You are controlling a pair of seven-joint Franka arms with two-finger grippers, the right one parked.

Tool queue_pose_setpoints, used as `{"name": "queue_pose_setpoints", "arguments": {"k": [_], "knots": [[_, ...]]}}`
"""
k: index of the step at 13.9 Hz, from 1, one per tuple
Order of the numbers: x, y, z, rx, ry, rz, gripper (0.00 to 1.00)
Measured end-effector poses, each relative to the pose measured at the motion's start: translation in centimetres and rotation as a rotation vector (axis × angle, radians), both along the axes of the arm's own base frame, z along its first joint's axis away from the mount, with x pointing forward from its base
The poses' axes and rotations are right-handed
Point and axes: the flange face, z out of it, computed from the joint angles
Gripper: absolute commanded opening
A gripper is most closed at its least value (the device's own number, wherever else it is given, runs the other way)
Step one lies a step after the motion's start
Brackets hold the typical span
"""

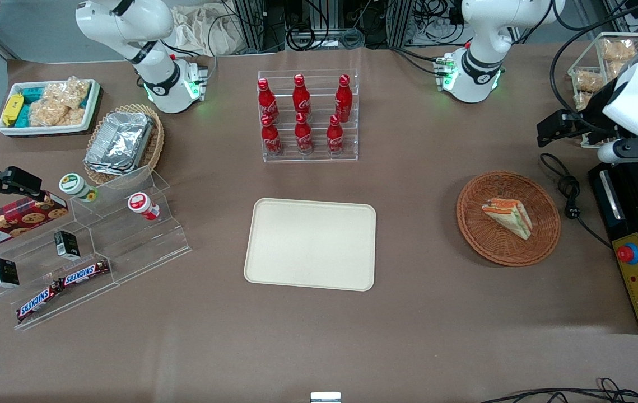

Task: Place sandwich from basket to tray
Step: 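Move the left gripper over the wrapped sandwich in the wicker basket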

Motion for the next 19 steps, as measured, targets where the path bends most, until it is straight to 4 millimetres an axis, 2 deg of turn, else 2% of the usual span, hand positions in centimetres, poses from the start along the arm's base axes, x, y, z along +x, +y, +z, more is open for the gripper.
{"name": "queue_pose_setpoints", "arguments": {"k": [5, 10, 16, 19], "knots": [[0.0, 0.0, -0.1, 0.002, 0.004, 0.020, 0.99], [0.6, 0.1, -1.3, 0.016, 0.037, 0.222, 0.99], [1.4, 3.8, -6.0, 0.035, 0.110, 0.360, 0.99], [1.6, 4.3, -9.9, 0.044, 0.106, 0.435, 0.99]]}}
